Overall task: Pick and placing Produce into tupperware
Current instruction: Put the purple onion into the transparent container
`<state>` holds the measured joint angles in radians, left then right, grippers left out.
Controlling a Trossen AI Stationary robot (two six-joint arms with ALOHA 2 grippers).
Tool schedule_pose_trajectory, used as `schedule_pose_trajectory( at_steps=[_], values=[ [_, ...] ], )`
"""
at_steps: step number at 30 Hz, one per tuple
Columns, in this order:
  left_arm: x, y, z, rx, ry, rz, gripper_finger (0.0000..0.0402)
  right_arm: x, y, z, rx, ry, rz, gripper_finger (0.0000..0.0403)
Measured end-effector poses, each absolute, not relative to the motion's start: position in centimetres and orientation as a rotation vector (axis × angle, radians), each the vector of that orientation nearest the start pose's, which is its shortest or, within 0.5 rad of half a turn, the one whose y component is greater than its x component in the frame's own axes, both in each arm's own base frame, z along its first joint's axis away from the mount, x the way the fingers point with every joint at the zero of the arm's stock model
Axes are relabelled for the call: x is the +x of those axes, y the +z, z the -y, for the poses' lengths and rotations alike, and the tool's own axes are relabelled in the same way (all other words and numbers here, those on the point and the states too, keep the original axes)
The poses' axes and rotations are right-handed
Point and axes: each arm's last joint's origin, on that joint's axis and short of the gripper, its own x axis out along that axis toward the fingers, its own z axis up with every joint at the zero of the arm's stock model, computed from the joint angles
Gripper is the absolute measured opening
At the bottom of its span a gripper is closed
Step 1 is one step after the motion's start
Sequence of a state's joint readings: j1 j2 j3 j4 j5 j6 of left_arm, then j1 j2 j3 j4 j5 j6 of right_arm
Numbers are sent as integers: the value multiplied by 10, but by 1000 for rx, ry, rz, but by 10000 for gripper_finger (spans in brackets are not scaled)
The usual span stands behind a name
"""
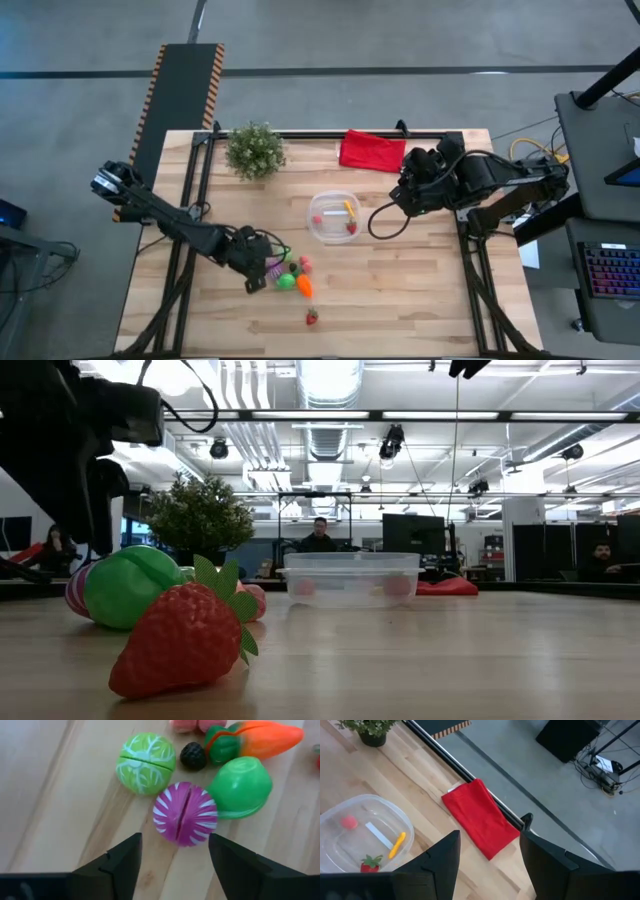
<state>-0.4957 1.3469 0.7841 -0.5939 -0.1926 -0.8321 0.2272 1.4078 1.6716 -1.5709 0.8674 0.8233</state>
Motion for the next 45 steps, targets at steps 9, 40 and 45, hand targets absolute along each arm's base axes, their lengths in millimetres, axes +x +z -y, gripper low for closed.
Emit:
schedule_pose_trajectory(
  at_steps=[9, 40, 45],
  values=[
    [210, 207, 104, -172, 148, -1053, 276, 220, 402, -28, 54, -944, -786, 199],
    [225, 174, 118, -118, 19, -1067, 244, 188, 391, -21, 110, -967, -773, 199],
    [229, 169, 120, -141, 15, -1041, 244, 188, 391, -21, 107, -966, -774, 199]
  ],
)
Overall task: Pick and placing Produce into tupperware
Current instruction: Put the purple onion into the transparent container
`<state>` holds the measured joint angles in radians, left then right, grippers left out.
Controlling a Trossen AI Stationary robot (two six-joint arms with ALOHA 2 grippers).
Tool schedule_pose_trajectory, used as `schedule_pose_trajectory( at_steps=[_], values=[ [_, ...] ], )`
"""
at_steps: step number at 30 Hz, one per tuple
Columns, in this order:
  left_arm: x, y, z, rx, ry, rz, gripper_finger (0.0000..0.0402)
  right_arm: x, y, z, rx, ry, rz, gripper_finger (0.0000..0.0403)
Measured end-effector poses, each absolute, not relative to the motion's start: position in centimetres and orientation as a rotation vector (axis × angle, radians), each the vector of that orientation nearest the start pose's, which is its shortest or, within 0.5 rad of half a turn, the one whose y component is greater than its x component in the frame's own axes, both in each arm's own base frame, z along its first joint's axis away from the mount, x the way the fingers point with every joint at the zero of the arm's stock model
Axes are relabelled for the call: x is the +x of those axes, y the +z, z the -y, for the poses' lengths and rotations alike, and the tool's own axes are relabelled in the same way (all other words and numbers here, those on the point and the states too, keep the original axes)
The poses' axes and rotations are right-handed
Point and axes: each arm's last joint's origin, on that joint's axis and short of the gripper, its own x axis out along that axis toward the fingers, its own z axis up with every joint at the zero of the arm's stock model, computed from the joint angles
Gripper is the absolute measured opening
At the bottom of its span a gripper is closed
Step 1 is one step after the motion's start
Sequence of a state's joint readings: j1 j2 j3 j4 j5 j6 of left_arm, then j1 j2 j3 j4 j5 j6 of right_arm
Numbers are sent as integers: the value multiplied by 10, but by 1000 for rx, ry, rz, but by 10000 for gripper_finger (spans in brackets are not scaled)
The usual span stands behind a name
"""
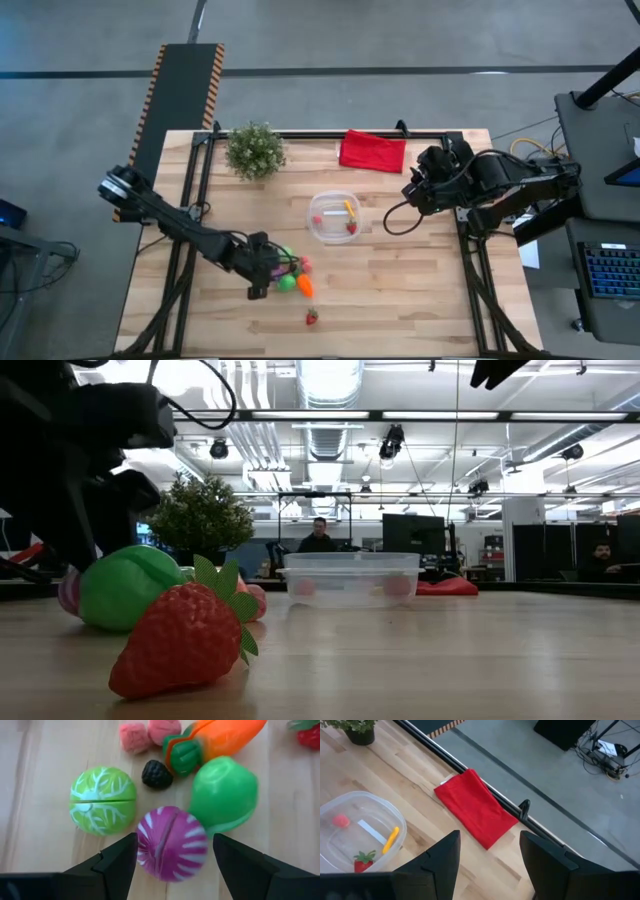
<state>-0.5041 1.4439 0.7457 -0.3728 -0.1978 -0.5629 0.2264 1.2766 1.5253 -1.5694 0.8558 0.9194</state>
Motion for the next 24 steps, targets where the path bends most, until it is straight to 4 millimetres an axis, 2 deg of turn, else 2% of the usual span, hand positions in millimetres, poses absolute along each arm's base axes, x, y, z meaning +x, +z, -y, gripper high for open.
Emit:
schedule_pose_trajectory(
  at_steps=[14, 24],
  values=[
    [234, 157, 122, -125, 30, -1070, 245, 188, 391, -21, 107, -963, -774, 199],
    [228, 159, 119, -110, 55, -1088, 245, 188, 390, -21, 120, -953, -782, 199]
  ],
)
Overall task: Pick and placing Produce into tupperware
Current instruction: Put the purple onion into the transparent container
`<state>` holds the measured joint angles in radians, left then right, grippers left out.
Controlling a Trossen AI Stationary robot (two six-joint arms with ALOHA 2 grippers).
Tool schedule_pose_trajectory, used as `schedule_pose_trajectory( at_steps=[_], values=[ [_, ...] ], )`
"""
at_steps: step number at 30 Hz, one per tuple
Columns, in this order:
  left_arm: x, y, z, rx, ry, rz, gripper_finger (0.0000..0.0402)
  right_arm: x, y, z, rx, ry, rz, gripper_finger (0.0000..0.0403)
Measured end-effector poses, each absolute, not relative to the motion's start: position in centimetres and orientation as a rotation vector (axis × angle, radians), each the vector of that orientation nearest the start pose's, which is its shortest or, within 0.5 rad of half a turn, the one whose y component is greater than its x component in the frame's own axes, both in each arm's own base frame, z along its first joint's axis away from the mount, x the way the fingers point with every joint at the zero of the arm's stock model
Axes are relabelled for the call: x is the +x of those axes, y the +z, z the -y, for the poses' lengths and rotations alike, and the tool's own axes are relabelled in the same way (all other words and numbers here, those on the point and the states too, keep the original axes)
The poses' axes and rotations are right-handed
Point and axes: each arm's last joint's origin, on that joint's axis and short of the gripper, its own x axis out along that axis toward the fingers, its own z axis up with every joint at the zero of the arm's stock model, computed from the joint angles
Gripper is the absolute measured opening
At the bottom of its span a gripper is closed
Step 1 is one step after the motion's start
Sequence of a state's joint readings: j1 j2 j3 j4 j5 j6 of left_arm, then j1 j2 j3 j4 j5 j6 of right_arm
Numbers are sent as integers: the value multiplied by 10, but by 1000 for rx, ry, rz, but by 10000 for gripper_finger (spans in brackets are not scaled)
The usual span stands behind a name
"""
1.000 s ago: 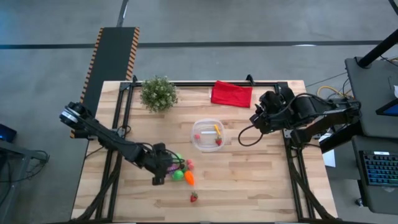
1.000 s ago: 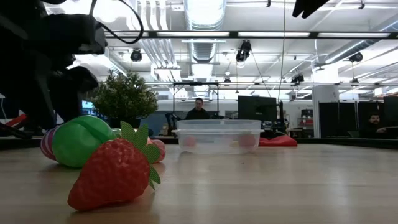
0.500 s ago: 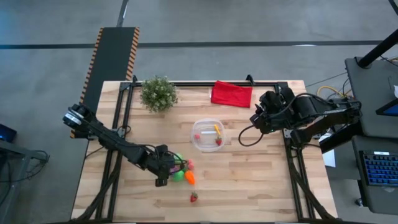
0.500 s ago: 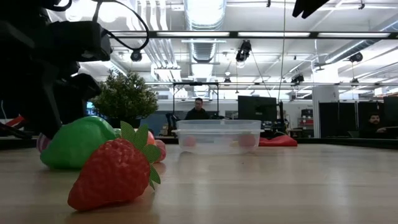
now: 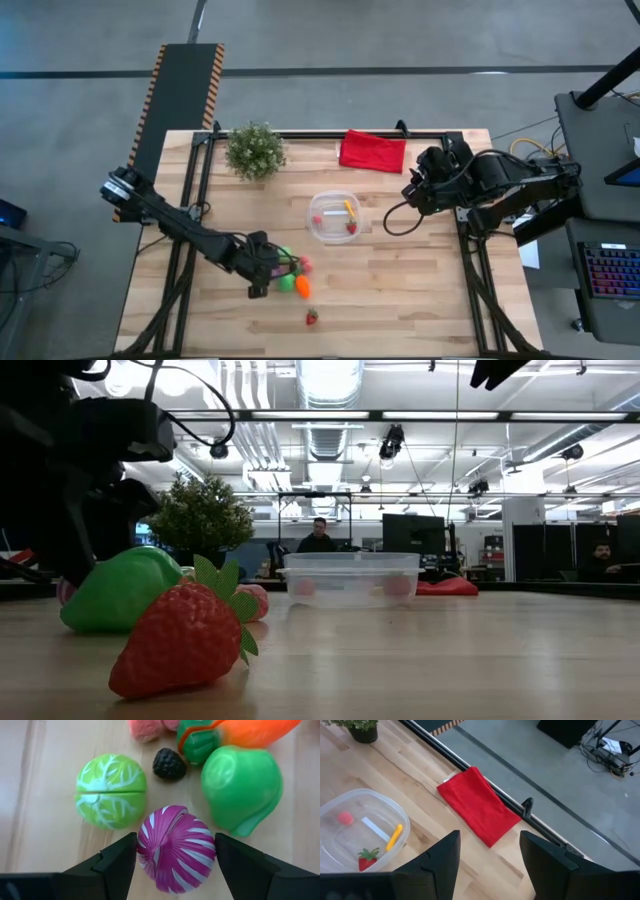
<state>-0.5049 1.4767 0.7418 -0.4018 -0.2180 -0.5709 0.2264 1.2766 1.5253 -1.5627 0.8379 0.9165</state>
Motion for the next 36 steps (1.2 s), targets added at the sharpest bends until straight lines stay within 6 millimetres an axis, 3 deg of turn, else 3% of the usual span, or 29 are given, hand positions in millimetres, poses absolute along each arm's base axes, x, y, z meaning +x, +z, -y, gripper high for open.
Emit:
schedule_pose_trajectory(
  at_steps=[8, 36],
  values=[
    [224, 170, 116, -130, 44, -1051, 245, 188, 390, -21, 129, -950, -784, 199],
    [223, 173, 115, -123, 53, -1036, 244, 189, 390, -22, 141, -954, -776, 199]
  ],
)
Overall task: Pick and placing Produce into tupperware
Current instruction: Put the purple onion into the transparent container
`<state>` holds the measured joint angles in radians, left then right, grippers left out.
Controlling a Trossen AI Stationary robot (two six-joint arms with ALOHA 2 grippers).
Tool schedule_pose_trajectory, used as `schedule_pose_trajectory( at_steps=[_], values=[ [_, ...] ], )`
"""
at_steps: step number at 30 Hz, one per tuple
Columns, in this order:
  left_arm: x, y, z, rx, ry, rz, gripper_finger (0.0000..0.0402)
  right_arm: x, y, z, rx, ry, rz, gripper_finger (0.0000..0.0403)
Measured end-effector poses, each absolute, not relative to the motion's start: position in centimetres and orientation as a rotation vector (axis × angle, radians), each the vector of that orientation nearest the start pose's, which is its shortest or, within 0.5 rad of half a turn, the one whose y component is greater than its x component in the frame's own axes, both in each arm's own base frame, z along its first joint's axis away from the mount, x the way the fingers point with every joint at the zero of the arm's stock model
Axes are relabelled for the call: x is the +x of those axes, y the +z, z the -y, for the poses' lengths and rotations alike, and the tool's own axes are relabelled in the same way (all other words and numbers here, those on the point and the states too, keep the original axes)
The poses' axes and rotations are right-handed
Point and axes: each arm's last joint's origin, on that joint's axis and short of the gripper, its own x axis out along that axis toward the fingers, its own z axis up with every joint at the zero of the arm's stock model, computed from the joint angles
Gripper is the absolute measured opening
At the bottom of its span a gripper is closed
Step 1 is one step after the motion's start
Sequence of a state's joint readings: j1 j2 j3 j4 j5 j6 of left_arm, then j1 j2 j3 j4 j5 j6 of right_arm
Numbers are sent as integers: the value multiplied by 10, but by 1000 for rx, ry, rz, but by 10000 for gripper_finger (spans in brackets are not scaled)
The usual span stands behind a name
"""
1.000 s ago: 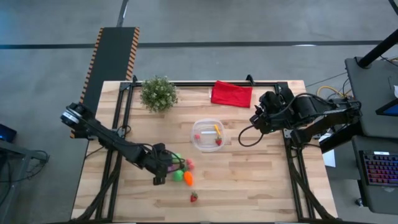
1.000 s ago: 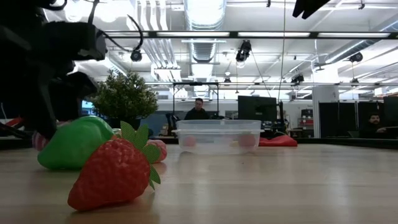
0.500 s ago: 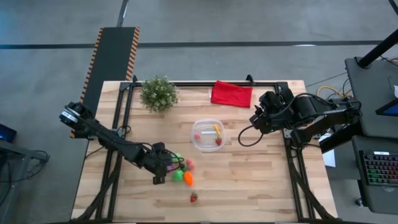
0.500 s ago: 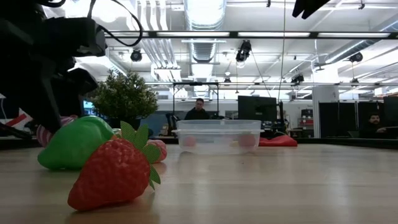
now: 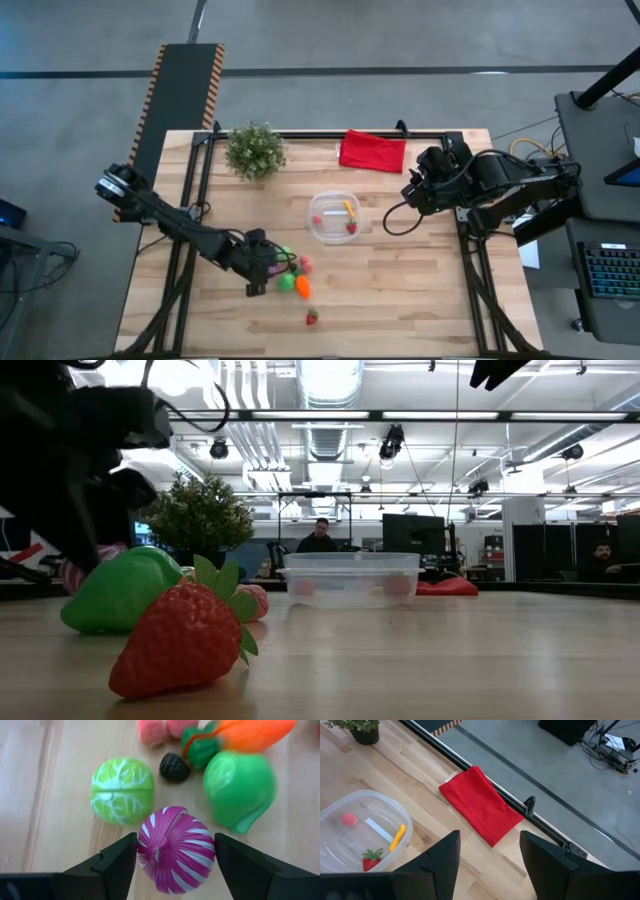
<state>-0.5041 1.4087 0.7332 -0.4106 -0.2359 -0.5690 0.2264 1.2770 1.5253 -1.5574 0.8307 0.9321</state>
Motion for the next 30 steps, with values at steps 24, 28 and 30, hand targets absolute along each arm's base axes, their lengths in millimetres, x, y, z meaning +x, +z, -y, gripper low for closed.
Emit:
schedule_pose_trajectory(
  at_steps=[24, 28, 30],
  values=[
    [231, 263, 77, -6, 172, -651, 215, 189, 390, -22, 106, -938, -795, 199],
    [242, 272, 56, 60, 212, -593, 215, 189, 390, -22, 103, -937, -797, 199],
    [254, 276, 44, 55, 224, -524, 215, 188, 390, -22, 101, -938, -799, 199]
  ],
)
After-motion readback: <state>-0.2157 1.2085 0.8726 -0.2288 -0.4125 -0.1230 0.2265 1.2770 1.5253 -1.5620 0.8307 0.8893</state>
